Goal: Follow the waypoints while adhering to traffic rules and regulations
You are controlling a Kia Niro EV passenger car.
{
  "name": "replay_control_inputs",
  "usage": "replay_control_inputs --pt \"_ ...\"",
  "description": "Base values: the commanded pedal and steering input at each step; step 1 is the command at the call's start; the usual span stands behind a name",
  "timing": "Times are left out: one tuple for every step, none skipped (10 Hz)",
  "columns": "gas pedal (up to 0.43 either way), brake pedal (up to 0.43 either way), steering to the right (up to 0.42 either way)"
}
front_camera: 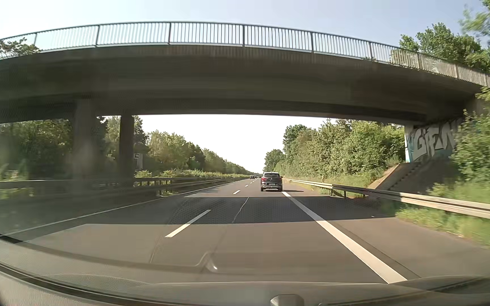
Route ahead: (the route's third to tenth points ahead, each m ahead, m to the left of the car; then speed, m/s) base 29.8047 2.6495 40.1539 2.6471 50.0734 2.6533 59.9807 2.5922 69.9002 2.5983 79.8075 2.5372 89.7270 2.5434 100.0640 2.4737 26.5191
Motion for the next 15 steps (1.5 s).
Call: replay_control_inputs --pt "0.228 0.024 -0.001" --pt "0.228 0.03 -0.001" --pt "0.228 0.03 -0.001" --pt "0.228 0.03 -0.002" --pt "0.228 0.03 -0.002" --pt "0.228 0.03 -0.003" --pt "0.228 0.03 -0.004" --pt "0.228 0.024 -0.004" --pt "0.228 0.03 -0.004" --pt "0.228 0.03 -0.004" --pt "0.228 0.03 -0.005" --pt "0.228 0.03 -0.005" --pt "0.228 0.03 -0.005" --pt "0.228 0.024 -0.005" --pt "0.228 0.03 -0.005"
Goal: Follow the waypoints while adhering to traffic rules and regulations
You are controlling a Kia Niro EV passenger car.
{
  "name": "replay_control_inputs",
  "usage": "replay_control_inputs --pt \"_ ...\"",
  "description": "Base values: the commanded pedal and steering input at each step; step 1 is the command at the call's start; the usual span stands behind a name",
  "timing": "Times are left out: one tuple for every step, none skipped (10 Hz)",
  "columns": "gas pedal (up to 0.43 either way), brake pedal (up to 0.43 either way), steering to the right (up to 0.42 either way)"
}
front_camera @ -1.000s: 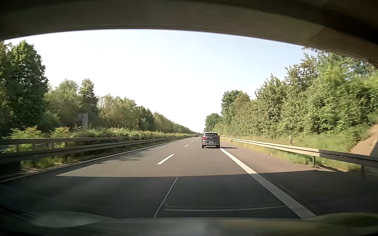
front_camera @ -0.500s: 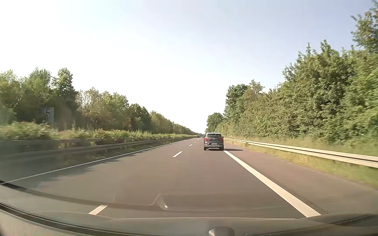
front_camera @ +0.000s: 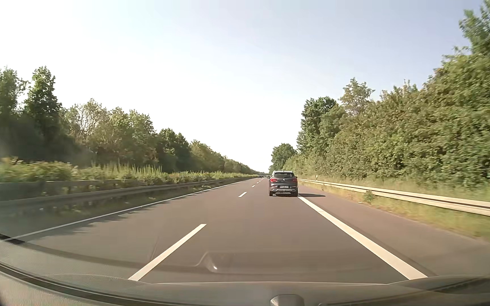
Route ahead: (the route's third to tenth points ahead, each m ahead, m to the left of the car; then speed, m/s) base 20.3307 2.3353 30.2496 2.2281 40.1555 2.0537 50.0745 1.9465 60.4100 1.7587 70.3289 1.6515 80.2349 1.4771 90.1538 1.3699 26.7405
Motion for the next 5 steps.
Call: replay_control_inputs --pt "0.228 0.03 -0.005" --pt "0.228 0.03 -0.005" --pt "0.228 0.024 -0.005" --pt "0.22 0.03 -0.005" --pt "0.22 0.03 -0.005"
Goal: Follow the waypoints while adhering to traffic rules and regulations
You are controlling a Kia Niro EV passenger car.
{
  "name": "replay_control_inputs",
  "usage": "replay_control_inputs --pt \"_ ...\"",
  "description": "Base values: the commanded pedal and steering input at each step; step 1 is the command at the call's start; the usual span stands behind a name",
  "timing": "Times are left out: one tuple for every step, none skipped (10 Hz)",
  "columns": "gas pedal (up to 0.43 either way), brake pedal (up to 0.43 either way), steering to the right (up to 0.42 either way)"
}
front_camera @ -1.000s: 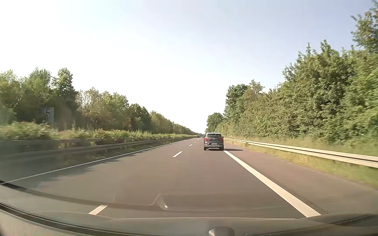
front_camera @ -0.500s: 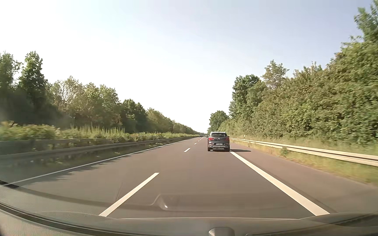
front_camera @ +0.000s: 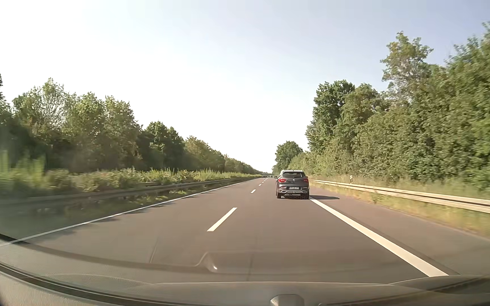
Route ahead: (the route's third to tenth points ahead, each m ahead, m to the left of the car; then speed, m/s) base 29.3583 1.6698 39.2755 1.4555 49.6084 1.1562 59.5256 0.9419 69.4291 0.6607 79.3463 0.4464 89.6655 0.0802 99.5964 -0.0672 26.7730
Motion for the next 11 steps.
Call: replay_control_inputs --pt "0.22 0.03 -0.005" --pt "0.22 0.03 -0.005" --pt "0.22 0.03 -0.005" --pt "0.22 0.024 -0.005" --pt "0.22 0.03 -0.005" --pt "0.22 0.03 -0.005" --pt "0.22 0.03 -0.005" --pt "0.22 0.024 -0.005" --pt "0.22 0.03 -0.005" --pt "0.209 0.03 -0.004" --pt "0.189 0.03 -0.004"
